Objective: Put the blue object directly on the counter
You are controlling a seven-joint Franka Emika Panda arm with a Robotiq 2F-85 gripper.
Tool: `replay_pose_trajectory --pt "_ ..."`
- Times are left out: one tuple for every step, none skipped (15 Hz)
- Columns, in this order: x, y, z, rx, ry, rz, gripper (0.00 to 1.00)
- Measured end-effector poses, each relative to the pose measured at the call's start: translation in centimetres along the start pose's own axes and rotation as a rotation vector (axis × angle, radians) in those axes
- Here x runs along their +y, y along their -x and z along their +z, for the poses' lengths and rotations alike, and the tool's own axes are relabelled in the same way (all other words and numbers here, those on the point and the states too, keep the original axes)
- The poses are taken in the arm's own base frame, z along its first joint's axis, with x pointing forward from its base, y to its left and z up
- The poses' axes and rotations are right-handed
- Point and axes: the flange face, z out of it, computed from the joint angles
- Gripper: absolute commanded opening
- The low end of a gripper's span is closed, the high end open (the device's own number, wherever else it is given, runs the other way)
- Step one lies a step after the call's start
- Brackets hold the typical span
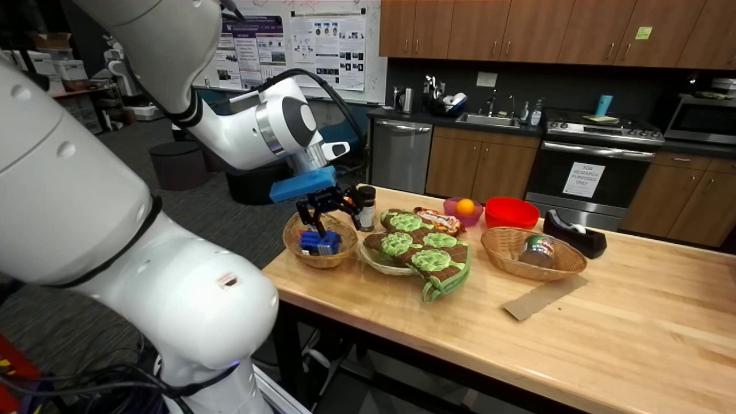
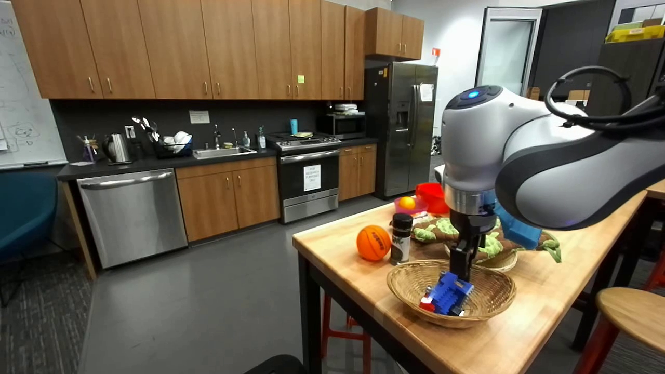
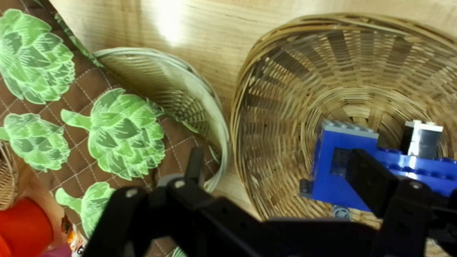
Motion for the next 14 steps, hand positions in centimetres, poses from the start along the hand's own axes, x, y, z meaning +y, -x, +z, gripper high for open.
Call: replay_pose_trajectory --pt "-0.2 0.0 -0.2 0.003 0.005 -0.005 1.00" --pt "-0.5 0.0 -0.5 0.008 0.009 -0.009 1.00" --pt "-0.7 0.0 -0.7 0.012 0.013 -0.014 1.00" --pt "-0.9 0.0 -0.9 0.016 0.016 -0.020 1.00" --pt "-1.2 0.1 -1.0 0.018 0.018 -0.027 1.00" --pt "-1.5 0.1 -1.1 0.018 0.018 -0.037 1.00" --pt "-1.9 0.1 -1.2 0.018 0.012 -0.050 1.00" --pt "-2.3 0.2 -1.1 0.014 0.001 -0.065 1.00" --pt "-2.7 0.2 -0.9 0.006 -0.018 -0.085 1.00" --pt "-3.2 0.3 -0.6 -0.004 -0.040 -0.106 1.00" --pt "-3.6 0.3 -0.2 -0.017 -0.065 -0.127 1.00" --pt "-3.9 0.3 0.3 -0.032 -0.091 -0.147 1.00" --pt "-4.2 0.4 0.8 -0.047 -0.117 -0.167 1.00" --pt "-4.3 0.4 1.2 -0.061 -0.141 -0.187 1.00"
